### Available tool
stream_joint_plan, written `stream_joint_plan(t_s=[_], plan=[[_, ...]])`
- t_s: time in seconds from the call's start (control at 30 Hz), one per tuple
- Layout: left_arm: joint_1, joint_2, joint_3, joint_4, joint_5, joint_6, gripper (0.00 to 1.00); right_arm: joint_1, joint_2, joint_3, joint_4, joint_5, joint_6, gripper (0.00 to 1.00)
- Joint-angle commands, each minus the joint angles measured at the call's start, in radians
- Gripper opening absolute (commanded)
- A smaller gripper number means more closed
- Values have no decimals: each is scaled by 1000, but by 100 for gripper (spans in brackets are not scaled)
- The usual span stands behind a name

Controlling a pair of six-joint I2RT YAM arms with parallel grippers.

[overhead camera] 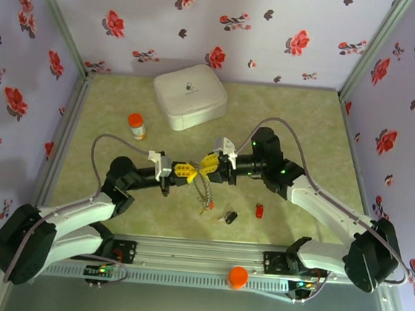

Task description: Put the keys on the keyring

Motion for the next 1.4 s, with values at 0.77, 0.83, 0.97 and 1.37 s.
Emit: stream_joint_plan(t_s=[0.77,0.83,0.97,1.37], plan=[[11,-197,111,-553,-71,230,28,146,189,570,-931,426,-485,0],[11,-187,124,-551,-48,220,28,168,213,609,-966,469,-496,0],[10,-152,146,-548,-11,210,28,212,251,671,-1006,524,-511,0],[4,-123,173,-617,6,260,23,260,309,743,-1033,561,-516,0]])
